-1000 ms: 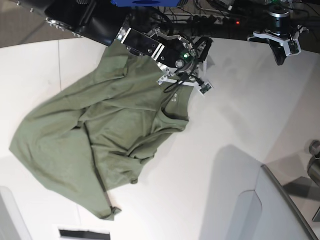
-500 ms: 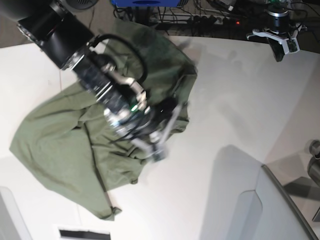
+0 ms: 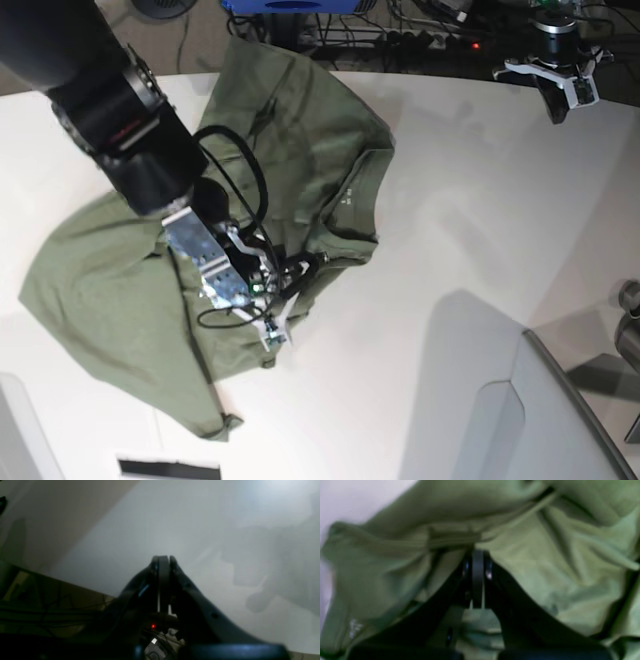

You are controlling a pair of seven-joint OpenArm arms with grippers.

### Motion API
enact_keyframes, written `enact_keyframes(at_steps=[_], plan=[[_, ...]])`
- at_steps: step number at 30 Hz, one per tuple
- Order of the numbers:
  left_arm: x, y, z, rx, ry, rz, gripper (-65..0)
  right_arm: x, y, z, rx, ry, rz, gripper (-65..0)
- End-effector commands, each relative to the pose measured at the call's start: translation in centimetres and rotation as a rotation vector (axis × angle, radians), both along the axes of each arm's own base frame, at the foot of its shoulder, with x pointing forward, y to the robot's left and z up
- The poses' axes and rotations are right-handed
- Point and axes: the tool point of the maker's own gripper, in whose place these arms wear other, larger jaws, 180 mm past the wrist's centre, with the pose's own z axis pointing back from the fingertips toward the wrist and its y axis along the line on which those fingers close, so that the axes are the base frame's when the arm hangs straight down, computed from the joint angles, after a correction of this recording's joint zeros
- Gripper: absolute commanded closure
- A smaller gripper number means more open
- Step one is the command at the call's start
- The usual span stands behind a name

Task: Layout the t-shirt on the table in an organized manner, then fold the t-shirt properly
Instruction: 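Regrasp the shirt near its collar with the right gripper, then grasp the shirt edge with the left gripper and stretch it away from the right gripper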

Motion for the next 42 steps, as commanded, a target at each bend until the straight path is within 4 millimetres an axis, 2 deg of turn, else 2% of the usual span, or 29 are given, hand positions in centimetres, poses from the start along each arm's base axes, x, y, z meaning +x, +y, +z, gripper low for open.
enact_keyframes(at_steps=[1, 6, 17, 21, 24, 27, 30, 33, 36, 39, 42], plan=[[0.2, 0.3, 1.0, 0.022, -0.027, -0.009, 0.0, 1.8, 1.0, 1.4, 0.014, -0.051, 0.000, 0.0], [0.1, 0.3, 0.9, 0.021, -0.024, -0.007, 0.0, 3.1, 1.3, 0.7, 0.002, -0.083, -0.014, 0.0], [0.1, 0.3, 0.9, 0.020, -0.026, -0.007, 0.0, 6.7, 4.9, 5.0, 0.122, -0.239, 0.114, 0.0], [0.3, 0.3, 0.9, 0.020, -0.029, -0.007, 0.0, 6.8, 6.7, 6.2, 0.129, -0.245, 0.259, 0.0], [0.3, 0.2, 0.9, 0.018, -0.032, -0.005, 0.0, 6.4, 6.0, 6.3, 0.098, -0.170, 0.260, 0.0], [0.5, 0.0, 0.9, 0.013, -0.034, -0.007, 0.0, 4.8, 4.5, 6.2, 0.092, -0.088, 0.238, 0.0], [1.0, -0.4, 1.3, 0.006, -0.030, -0.014, 0.0, 2.6, 2.8, 6.9, 0.109, -0.121, 0.210, 0.0], [3.0, -0.5, 2.4, -0.009, -0.030, -0.004, 0.0, 0.3, 0.9, 8.7, 0.107, -0.165, 0.142, 0.0], [5.2, -0.7, 3.5, -0.022, -0.051, -0.002, 0.0, -3.2, 0.5, 9.8, 0.121, -0.125, 0.109, 0.0], [7.3, -1.4, 4.4, -0.032, -0.099, -0.019, 0.0, -6.9, 0.7, 9.7, 0.143, -0.046, 0.081, 0.0], [9.6, -4.2, 4.4, -0.076, -0.117, -0.126, 0.0, -8.5, 0.6, 9.7, 0.169, -0.034, 0.039, 0.0]])
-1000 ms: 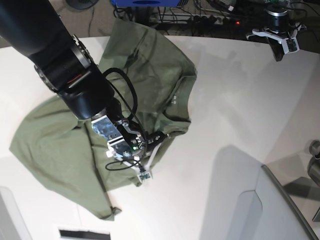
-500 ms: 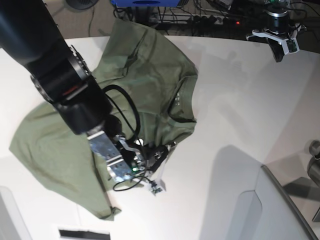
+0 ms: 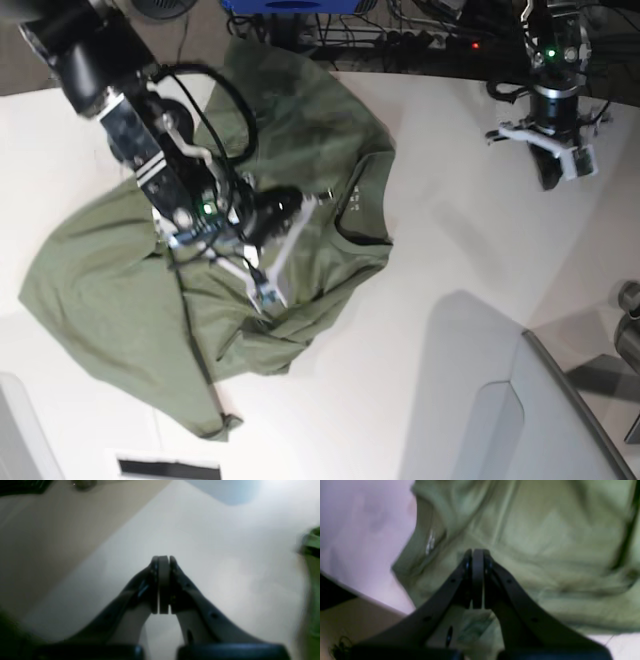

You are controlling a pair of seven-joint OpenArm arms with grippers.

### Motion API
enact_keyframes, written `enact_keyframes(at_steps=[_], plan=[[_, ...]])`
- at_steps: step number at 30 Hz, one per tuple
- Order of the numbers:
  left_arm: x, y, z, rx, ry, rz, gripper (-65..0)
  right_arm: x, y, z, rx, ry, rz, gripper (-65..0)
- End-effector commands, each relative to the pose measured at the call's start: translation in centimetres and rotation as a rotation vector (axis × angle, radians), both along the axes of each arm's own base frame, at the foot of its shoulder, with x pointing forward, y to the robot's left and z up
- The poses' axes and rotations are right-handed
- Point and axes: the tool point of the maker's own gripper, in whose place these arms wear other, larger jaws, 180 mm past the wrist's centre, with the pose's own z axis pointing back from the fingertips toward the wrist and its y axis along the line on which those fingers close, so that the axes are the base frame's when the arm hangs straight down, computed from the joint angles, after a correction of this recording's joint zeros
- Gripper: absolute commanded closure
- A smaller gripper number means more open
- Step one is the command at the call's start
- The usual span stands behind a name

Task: Layout the t-shirt on the table in an organized manner, then fold the t-shirt properly
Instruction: 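Grasp the shirt edge with the left gripper and stretch it away from the right gripper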

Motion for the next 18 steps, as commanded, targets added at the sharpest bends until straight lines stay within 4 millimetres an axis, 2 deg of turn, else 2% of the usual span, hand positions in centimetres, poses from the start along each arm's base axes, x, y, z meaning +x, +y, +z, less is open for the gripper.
enact_keyframes(at_steps=[1, 3, 5, 7, 11, 13, 18], plan=[[0.9, -1.1, 0.8, -0.011, -0.029, -0.044, 0.0, 1.7, -0.1, 1.6, 0.013, -0.064, -0.020, 0.0], [2.0, -3.0, 0.1, -0.054, 0.013, -0.086, -11.0, 2.0, -0.7, 1.5, 0.003, -0.075, -0.030, 0.0], [2.3, -4.5, -1.4, -0.095, 0.108, -0.107, -21.2, 2.5, -2.2, 1.4, -0.019, -0.093, -0.050, 0.0], [1.8, -6.6, -3.1, -0.154, 0.201, -0.126, -25.3, 3.2, -3.9, 1.5, -0.031, -0.104, -0.089, 0.0], [-0.4, -8.9, -5.0, -0.368, 0.306, -0.113, -34.2, 3.9, -7.3, 1.3, -0.064, -0.106, -0.160, 0.0], [-1.4, -9.5, -5.1, -0.479, 0.318, -0.109, -39.3, 3.8, -8.6, 1.1, -0.077, -0.104, -0.181, 0.0], [-1.6, -11.0, -4.6, -0.629, 0.313, -0.146, -46.9, 3.2, -9.5, 0.5, -0.078, -0.083, -0.212, 0.0]])
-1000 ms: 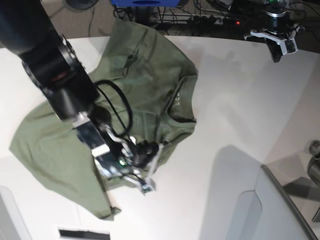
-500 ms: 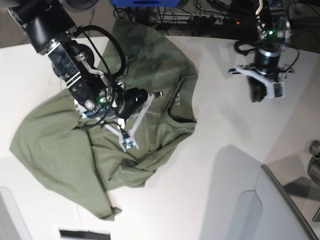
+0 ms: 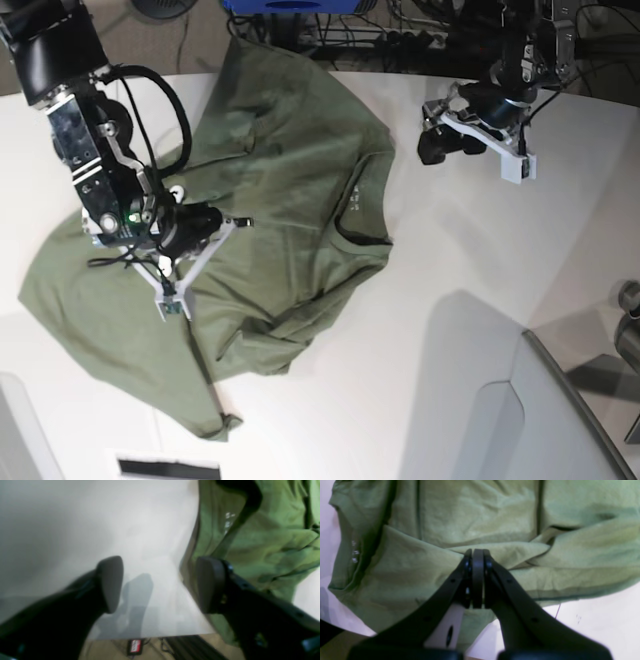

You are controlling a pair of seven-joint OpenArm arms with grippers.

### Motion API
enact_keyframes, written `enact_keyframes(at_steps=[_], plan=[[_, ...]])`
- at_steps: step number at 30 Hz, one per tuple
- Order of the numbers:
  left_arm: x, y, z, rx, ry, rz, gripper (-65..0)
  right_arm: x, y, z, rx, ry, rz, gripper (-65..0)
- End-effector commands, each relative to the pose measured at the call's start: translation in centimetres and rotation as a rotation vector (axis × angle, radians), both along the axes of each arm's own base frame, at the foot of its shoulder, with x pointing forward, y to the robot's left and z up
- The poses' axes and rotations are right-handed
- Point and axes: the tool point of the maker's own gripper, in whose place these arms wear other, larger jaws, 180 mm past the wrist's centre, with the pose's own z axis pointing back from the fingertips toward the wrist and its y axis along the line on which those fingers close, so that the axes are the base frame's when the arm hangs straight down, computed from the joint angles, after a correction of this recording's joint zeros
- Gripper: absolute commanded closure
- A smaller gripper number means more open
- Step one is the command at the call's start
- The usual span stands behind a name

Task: Layout the t-shirt on the table in an organized manner, then fold the t-shirt properly
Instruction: 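Grasp the shirt edge with the left gripper and stretch it away from the right gripper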

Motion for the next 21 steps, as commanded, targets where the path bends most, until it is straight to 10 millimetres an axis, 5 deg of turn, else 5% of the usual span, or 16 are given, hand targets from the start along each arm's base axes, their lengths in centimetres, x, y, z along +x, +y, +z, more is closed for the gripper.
enact_keyframes(at_steps=[1, 5, 8, 17, 19, 21], plan=[[0.6, -0.9, 0.8, -0.027, -0.034, -0.014, -49.2, 1.0, -0.1, 1.1, 0.004, -0.045, -0.001, 0.0], [0.6, -4.3, 0.3, -0.074, -0.021, -0.089, -57.1, 0.4, -0.2, 0.7, 0.005, -0.030, -0.004, 0.0], [0.1, -5.9, -1.6, -0.102, 0.029, -0.119, -57.1, 0.3, -0.4, 0.5, -0.001, -0.027, -0.004, 0.0], [-1.0, -6.9, -5.7, -0.142, 0.090, -0.042, -56.3, -0.2, -1.0, 0.1, -0.014, -0.015, -0.006, 0.0], [-0.7, -7.7, -6.5, -0.154, 0.106, -0.048, -47.7, -0.2, -1.0, 0.1, -0.014, -0.015, -0.006, 0.0], [0.2, -8.1, -7.0, -0.156, 0.100, -0.049, -31.3, -0.2, -1.0, 0.2, -0.013, -0.016, -0.006, 0.0]])
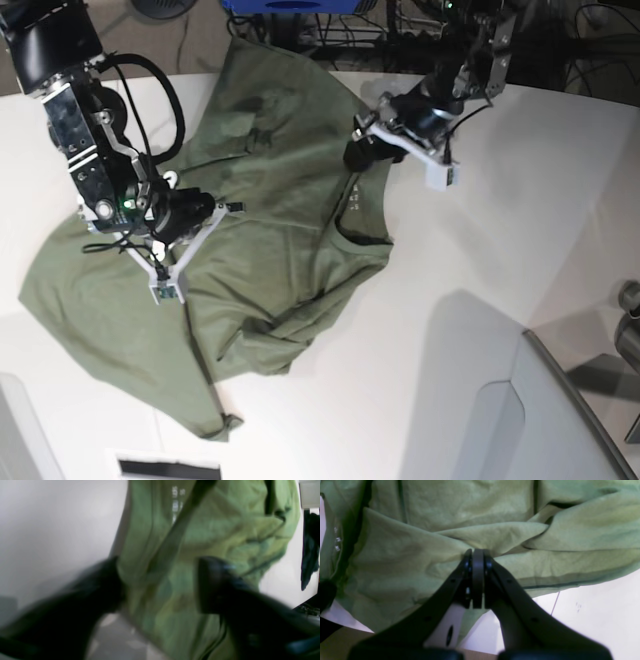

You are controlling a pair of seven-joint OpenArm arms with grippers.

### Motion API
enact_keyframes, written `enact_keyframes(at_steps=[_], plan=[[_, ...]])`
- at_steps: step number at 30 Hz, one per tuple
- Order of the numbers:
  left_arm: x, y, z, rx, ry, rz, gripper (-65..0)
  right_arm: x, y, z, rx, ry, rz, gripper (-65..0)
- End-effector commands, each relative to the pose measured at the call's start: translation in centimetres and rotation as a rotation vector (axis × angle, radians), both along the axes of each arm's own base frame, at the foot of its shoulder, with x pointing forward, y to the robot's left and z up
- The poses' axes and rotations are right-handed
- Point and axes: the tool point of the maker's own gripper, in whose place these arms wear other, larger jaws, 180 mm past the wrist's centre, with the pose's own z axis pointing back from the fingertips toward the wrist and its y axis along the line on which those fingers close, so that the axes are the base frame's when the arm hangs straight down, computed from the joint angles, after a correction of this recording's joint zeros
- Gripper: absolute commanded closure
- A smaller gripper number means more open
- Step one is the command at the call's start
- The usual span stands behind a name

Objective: Layout the t-shirt on the table in an organized manner, then fold the t-shirt properly

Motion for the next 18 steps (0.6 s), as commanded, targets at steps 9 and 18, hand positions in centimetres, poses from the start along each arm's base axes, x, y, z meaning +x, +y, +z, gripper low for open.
enact_keyframes(at_steps=[9, 18], plan=[[4.1, 5.4, 0.1, 0.086, -0.034, 0.093, 0.0, 1.2, -0.7, 1.1, -0.012, -0.048, -0.001, 0.0], [6.3, 22.1, 10.0, 0.267, -0.173, 0.369, 0.0, 1.1, -0.7, 1.0, -0.012, -0.044, 0.000, 0.0]])
